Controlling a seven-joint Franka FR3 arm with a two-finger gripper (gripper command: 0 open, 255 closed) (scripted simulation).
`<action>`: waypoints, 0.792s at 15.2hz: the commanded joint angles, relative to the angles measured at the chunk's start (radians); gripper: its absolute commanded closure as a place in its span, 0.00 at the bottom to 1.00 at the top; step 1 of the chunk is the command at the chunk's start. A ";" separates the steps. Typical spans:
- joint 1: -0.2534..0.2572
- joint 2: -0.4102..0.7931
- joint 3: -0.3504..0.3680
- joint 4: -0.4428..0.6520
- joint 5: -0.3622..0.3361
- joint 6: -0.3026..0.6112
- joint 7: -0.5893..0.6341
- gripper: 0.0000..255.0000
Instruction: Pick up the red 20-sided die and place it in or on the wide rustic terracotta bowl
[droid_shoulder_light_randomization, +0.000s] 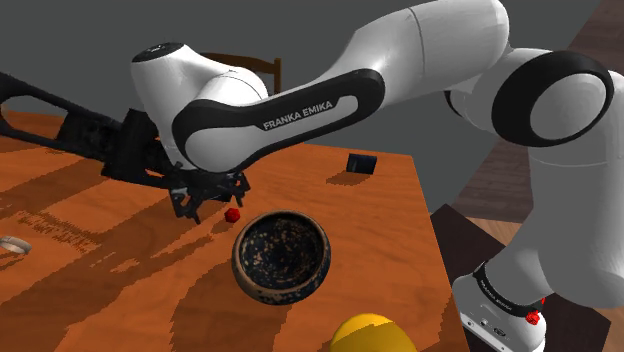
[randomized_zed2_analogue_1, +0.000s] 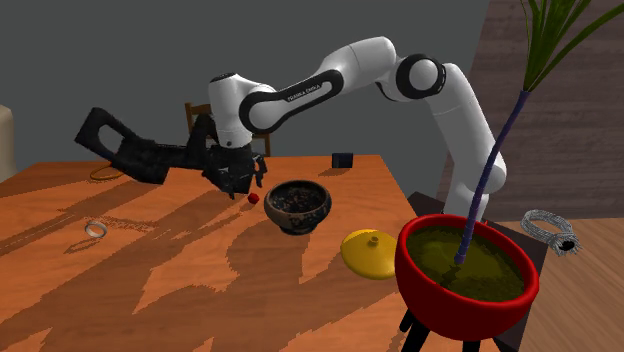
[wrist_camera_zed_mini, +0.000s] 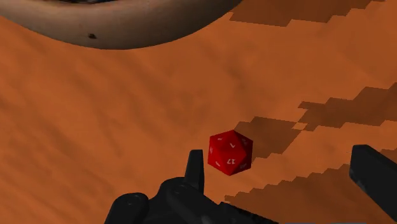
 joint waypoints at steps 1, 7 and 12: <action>-0.006 0.059 -0.031 0.003 -0.021 -0.023 -0.007 0.00; 0.017 0.054 -0.064 0.008 0.000 -0.022 -0.020 1.00; 0.017 0.054 -0.064 0.007 0.000 -0.021 -0.020 1.00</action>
